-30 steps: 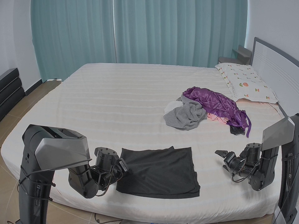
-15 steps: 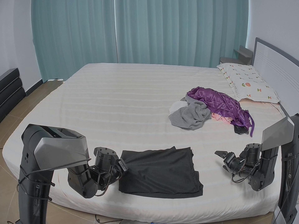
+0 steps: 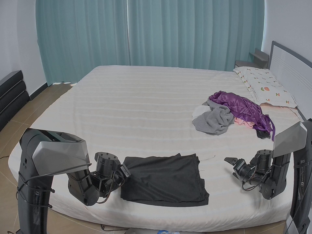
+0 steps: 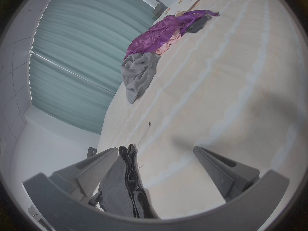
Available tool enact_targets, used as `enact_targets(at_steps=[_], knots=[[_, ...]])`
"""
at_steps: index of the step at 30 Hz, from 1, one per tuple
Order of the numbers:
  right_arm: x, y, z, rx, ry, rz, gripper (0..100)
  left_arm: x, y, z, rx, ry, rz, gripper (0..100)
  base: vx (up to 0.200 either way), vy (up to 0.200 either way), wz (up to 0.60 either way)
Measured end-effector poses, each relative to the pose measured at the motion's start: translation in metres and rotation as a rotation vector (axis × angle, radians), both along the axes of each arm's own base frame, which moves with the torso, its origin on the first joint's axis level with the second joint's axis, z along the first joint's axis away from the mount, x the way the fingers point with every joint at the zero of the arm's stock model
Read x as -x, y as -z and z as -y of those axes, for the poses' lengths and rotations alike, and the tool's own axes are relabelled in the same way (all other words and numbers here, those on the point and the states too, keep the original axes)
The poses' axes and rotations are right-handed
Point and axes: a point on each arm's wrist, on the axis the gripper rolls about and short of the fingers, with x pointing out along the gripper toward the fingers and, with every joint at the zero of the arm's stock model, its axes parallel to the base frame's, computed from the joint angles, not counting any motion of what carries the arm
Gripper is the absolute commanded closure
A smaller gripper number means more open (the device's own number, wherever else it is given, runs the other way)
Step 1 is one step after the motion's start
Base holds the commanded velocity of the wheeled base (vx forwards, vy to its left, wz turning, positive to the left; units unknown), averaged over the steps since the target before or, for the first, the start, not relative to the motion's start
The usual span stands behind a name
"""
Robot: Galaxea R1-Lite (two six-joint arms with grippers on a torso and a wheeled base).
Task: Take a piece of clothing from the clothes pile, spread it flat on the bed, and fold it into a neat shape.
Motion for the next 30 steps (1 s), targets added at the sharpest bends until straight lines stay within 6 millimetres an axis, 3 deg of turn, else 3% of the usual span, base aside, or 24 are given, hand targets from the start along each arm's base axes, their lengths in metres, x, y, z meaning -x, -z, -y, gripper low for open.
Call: enact_targets(at_steps=[30], knots=[[0.000,0.000,0.000,0.000,-0.001,0.000,0,-0.013,-0.004,-0.018,0.019,-0.054,0.019,100,0.000,0.200,0.00]])
